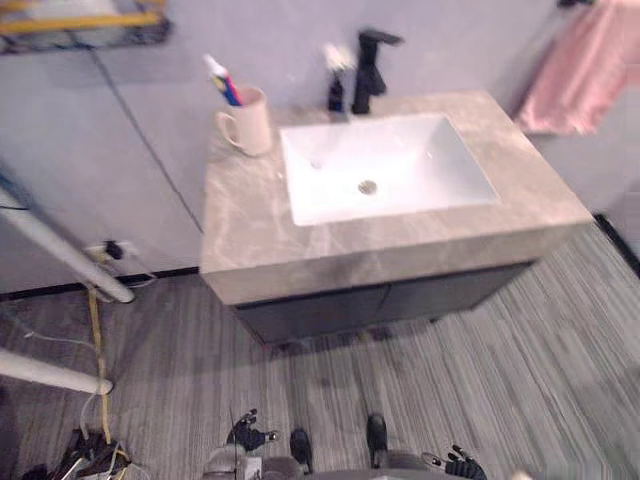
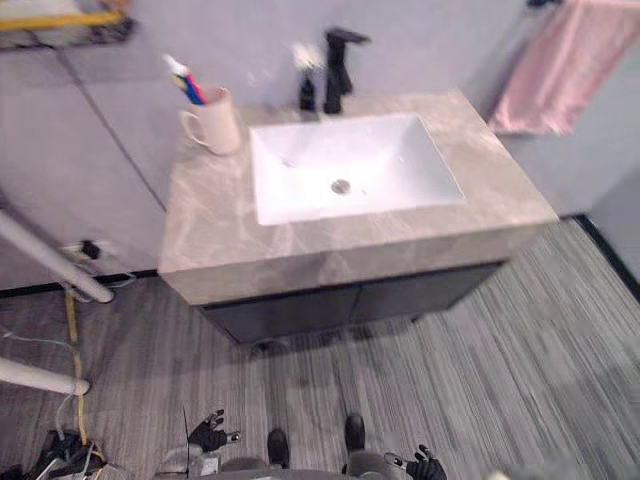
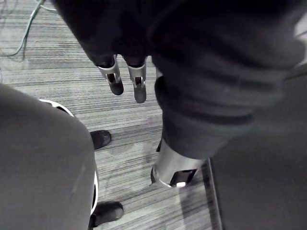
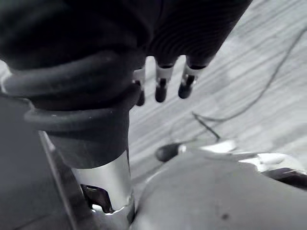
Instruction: Organize washtable
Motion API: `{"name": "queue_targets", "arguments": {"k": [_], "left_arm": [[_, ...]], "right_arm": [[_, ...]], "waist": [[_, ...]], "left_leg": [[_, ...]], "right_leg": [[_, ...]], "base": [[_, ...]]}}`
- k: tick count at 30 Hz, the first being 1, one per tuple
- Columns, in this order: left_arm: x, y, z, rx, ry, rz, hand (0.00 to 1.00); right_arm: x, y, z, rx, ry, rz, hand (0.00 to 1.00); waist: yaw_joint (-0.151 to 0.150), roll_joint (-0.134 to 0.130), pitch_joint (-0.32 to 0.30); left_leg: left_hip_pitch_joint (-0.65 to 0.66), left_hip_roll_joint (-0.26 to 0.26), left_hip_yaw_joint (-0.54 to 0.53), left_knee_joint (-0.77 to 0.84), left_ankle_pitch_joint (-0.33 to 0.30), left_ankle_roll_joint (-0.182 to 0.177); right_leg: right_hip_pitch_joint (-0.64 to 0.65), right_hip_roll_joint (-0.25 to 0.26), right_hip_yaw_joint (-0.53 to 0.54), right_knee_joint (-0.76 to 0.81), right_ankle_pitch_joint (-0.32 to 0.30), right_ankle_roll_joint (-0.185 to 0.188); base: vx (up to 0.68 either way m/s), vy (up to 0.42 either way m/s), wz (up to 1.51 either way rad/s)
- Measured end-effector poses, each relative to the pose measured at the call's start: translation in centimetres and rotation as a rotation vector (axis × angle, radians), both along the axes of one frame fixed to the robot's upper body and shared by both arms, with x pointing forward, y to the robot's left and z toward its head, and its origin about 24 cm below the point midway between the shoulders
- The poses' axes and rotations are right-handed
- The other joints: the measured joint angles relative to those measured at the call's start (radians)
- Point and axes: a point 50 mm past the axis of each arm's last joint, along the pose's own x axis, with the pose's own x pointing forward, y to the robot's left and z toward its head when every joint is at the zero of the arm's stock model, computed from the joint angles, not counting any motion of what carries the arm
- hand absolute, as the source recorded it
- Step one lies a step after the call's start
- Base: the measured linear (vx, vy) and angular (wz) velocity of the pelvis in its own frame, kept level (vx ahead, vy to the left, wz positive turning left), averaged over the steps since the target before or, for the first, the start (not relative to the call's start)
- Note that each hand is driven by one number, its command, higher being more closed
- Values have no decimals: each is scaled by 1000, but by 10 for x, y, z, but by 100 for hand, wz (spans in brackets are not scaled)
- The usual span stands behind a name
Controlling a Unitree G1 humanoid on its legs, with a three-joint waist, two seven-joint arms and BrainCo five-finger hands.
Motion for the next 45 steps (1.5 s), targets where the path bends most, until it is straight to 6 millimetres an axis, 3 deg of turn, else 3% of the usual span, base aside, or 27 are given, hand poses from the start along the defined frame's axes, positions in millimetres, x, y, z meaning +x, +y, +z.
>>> {"name": "queue_targets", "arguments": {"k": [1, 3, 5, 6, 7, 8, 10, 11, 12, 13, 15, 17, 23, 25, 26, 27, 28, 29, 30, 33, 35, 37, 39, 40, 43, 44, 45], "left_arm": [[0, 0, 0, 7, 2, -8, 0], [-1, 3, 0, 27, 12, -29, 0], [0, 5, 1, 32, 8, -27, 0], [-1, 7, 1, 31, 9, -10, 0], [-1, 9, 1, 30, 5, 8, 0], [-2, 12, 1, 23, 4, 50, 0], [-7, 4, -2, -27, 17, 106, 0], [-8, -1, -2, -62, 4, 146, 0], [-5, 3, -1, -71, -10, 171, 0], [-1, 3, -1, -94, -12, 197, 0], [-4, 4, -1, -112, -17, 241, 0], [-5, -3, -2, -144, -14, 271, 0], [-16, -3, -6, -168, 24, 356, 0], [-20, 0, -7, -163, 30, 373, 0], [-22, 1, -7, -162, 31, 388, 0], [-26, 3, -7, -160, 31, 409, 0], [-28, 4, -7, -157, 34, 412, 0], [-32, 4, -8, -155, 41, 416, 0], [-38, 5, -9, -163, 48, 450, 0], [-38, 9, -8, -152, 30, 443, 0], [-35, 8, -7, -156, 8, 432, 0], [-32, 9, -6, -156, 1, 431, 0], [-26, 17, -2, -133, -33, 410, 0], [-26, 19, -2, -123, -36, 404, 0], [-41, 17, -5, -112, 11, 384, 0], [-39, 18, -5, -105, 4, 365, 0], [-36, 19, -4, -94, -2, 342, 0]], "right_arm": [[0, -1, 0, -3, 0, 0, 0], [-2, 5, -2, 5, 11, -7, 0], [-4, 8, -3, 4, 28, 5, 0], [-1, 9, -4, -2, 39, 44, 0], [0, 10, -4, -3, 45, 69, 0], [10, 8, -3, -17, 45, 121, 0], [26, -7, 2, -77, 22, 166, 0], [34, -11, 5, -99, 17, 204, 0], [41, -8, 6, -100, 4, 235, 0], [46, -2, 6, -99, -7, 275, 0], [38, 6, 3, -77, 9, 285, 0], [24, 1, 0, -67, 29, 213, 0], [-12, -28, -1, -57, 59, -188, 0], [-22, -31, -2, -57, 77, -223, 0], [-25, -31, -2, -56, 86, -227, 0], [-22, -30, -2, -54, 80, -222, 0], [-18, -30, -2, -51, 71, -222, 0], [-12, -31, -1, -50, 57, -224, 0], [0, -29, 1, -44, 33, -209, 0], [20, -23, 4, -53, -5, -93, 0], [32, -21, 7, -71, -29, -20, 0], [32, -13, 5, -71, -24, 41, 0], [24, -9, 2, -65, 16, 73, 0], [21, -10, 1, -68, 29, 76, 0], [19, -11, 1, -73, 26, 61, 0], [17, -11, 0, -64, 27, 27, 0], [15, -10, -1, -57, 35, 9, 0]], "waist": [[-1, 5, 3], [-24, -10, -7], [-19, -30, -20], [-14, -42, -30], [-6, -58, -41], [7, -54, -47], [8, -16, -62], [12, -20, -67], [5, -31, -63], [-4, -12, -55], [-1, -10, -57], [-23, 1, -56], [-68, 25, -38], [-84, 34, -34], [-85, 42, -28], [-84, 56, -19], [-76, 50, -12], [-61, 53, -7], [-41, 56, -4], [-18, 54, 0], [-17, 67, 1], [-5, 66, -15], [-7, 56, -13], [5, 47, -16], [-10, 50, -26], [-5, 26, -18], [-11, 20, -19]], "left_leg": [[-5, 21, 24, 14, -6, -2], [-4, 76, 139, 44, -21, -3], [19, 88, 239, 46, -21, -4], [21, 98, 323, 71, -27, -4], [16, 110, 365, 112, -54, -9], [-9, 159, 438, 215, -102, -23], [-10, 118, 449, 101, -110, -23], [25, 100, 510, 70, -38, -41], [23, 108, 547, 106, -44, -40], [25, 172, 584, 190, -67, -49], [58, 249, 625, 299, -93, -52], [88, 306, 652, 349, -99, -60], [208, 333, 735, 345, -81, -93], [220, 354, 719, 400, -81, -93], [214, 383, 654, 472, -78, -91], [174, 415, 496, 574, -68, -73], [139, 402, 380, 586, -99, -71], [117, 324, 189, 554, -169, -90], [95, 200, -80, 523, -246, -97], [17, 56, -415, 523, -302, -113], [-40, 32, -573, 444, -301, -125], [-29, 3, -544, 380, -337, -99], [-11, 10, -487, 361, -334, -104], [10, -10, -440, 363, -321, -86], [63, -46, -401, 376, -308, -87], [13, -72, -403, 457, -300, -107], [-12, -81, -407, 469, -316, -79]], "right_leg": [[-15, -1, -55, 58, -12, -22], [-24, -59, -257, 350, -112, -68], [28, -130, -348, 473, -177, -67], [63, -186, -411, 503, -180, -74], [67, -216, -438, 512, -133, -100], [42, -202, -484, 481, -140, -99], [54, -140, -498, 302, -130, -110], [60, -155, -545, 288, -181, -57], [60, -152, -539, 261, -181, -21], [62, -108, -508, 228, -149, -50], [103, -51, -455, 162, -139, -61], [142, 0, -412, 108, -126, -82], [193, 66, -277, 14, -85, -105], [202, 74, -244, 11, -84, -106], [199, 88, -195, 13, -84, -106], [190, 113, -128, 23, -84, -107], [185, 111, -83, 30, -84, -108], [174, 115, -5, 39, -82, -107], [161, 127, 130, 59, -87, -118], [134, 150, 342, 107, -99, -101], [88, 180, 464, 137, -110, -82], [70, 196, 624, 131, -104, -75], [42, 252, 601, 243, -87, -72], [58, 244, 604, 203, -79, -70], [80, 230, 714, 161, -27, -17], [71, 184, 756, 158, -19, -12], [67, 165, 773, 142, -14, -5]], "base": [[-46, 58, -135], [-24, 33, -137], [-8, -48, -154], [-10, -135, -187], [-59, -219, -233], [-159, -211, -252], [-227, -137, -237], [-103, -130, -168], [-9, -239, -177], [35, -212, -124], [4, -226, -112], [-28, -140, -73], [-31, -12, -71], [-5, 29, -68], [-7, 6, -118], [-28, 49, -144], [-29, 77, -165], [-32, 170, -242], [-20, 193, -271], [-66, 222, -239], [-166, 268, -239], [-68, 330, -199], [142, 246, -128], [152, 243, -150], [119, 250, -145], [62, 204, -120], [-8, 99, -102]]}}
